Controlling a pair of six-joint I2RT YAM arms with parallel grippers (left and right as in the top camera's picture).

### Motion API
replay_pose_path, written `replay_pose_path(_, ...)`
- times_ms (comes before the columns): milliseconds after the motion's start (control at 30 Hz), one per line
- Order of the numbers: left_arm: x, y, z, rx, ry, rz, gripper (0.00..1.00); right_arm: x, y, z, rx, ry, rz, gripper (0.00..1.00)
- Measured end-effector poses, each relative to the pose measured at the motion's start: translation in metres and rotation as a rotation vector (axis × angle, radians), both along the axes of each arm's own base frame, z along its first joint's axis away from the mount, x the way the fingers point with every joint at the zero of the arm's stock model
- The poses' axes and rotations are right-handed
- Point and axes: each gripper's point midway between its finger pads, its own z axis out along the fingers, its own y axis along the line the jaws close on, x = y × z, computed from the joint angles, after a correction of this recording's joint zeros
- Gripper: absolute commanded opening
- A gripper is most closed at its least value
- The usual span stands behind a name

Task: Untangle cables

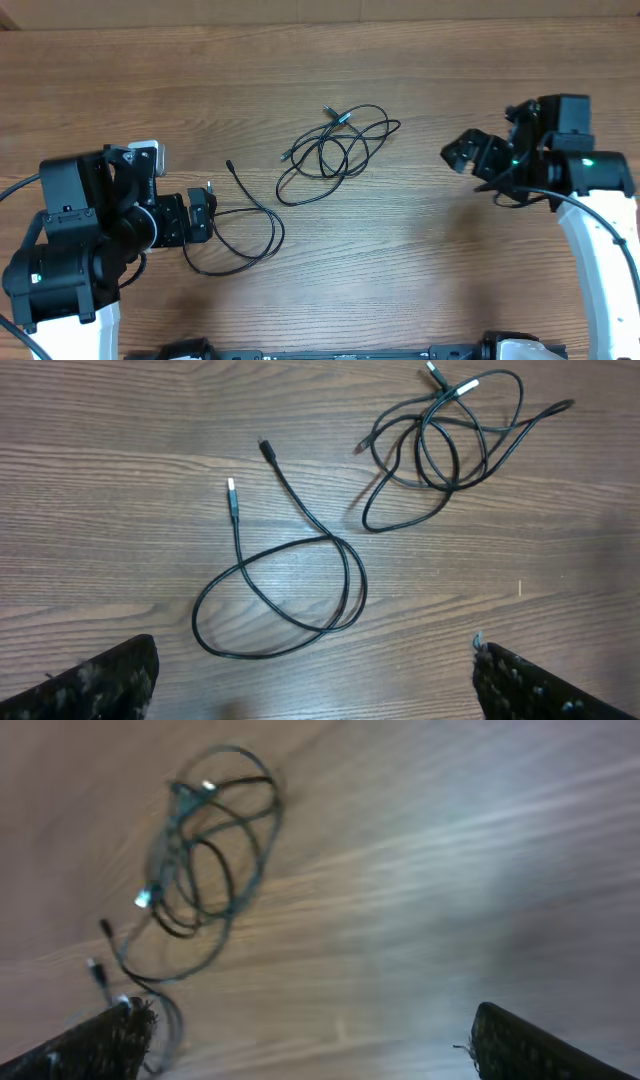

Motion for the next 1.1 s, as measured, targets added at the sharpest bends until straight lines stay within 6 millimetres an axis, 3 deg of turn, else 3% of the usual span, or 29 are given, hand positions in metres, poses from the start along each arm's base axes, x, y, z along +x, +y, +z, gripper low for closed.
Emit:
replay_pose_path(100,0.003,0.000,-0.004,-0.002,0.021,-0.002,1.00,0.007,0.017,0.005,0.034,-0.013,-0.027,1.00)
replay_pose_path(267,0.010,0.001,-0.015,-0.012,0.069,-0.004,1.00,0.000,0.024,0.002,0.039,0.114,-0.045,1.00)
replay_pose_path(467,0.020,0.003,-0.033,-0.024,0.146,-0.004,1.00,0.045,0.036,0.024,-0.019,0.148,0.005,1.00)
replay_pose_path(700,0.029,0.004,-0.051,-0.036,0.224,-0.004,1.00,0.060,0.046,0.002,-0.037,0.210,0.028,1.00)
replay_pose_path(1000,0.036,0.005,-0.072,-0.047,0.314,-0.012,1.00,0.068,0.046,0.003,-0.042,0.179,0.028,1.00)
replay_pose_path(1100,0.039,-0.001,-0.069,-0.029,0.263,-0.133,1.00,0.071,0.046,0.004,-0.040,0.165,0.029,1.00)
